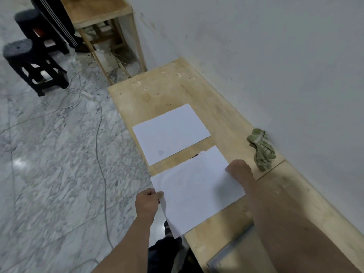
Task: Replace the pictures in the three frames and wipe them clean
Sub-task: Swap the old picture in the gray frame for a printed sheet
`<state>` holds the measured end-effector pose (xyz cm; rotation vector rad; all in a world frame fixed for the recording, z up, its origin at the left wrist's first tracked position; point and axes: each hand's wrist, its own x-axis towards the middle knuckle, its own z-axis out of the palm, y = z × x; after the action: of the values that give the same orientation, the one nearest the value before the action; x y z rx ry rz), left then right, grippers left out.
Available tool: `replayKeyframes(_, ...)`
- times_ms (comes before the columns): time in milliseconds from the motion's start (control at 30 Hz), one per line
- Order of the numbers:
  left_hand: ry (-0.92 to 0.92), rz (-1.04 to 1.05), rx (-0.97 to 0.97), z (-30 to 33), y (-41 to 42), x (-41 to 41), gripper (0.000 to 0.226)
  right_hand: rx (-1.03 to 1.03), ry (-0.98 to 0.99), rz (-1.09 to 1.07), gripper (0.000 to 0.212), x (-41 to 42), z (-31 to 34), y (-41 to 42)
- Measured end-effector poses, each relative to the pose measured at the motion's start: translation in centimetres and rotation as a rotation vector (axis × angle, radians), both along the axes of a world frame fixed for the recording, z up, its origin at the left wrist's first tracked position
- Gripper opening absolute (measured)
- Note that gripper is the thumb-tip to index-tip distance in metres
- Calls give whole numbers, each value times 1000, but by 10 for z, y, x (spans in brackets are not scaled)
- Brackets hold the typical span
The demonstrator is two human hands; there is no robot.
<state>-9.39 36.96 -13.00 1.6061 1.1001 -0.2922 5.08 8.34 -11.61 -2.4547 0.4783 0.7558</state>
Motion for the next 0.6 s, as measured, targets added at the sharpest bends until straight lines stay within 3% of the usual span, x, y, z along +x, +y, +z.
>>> replayKeyframes(100,-35,-10,-29,12,4,2,15,93,-46,-55,30,-10,13,-13)
replayKeyframes(267,-113,-93,-62,48,4,12,17,399,-38,-430,27,-41,49,-43)
replayKeyframes(333,-138,-137,-88,62,-2,19,16,485,9,-547,15,-58,61,-59)
replayKeyframes(467,-148,-285,-128,82,-34,29,6,535,8,-750,18,-107,80,-95)
replayKeyframes(600,-133,-441,-70,75,-81,34,15,543,-23,-981,11,-177,91,-126)
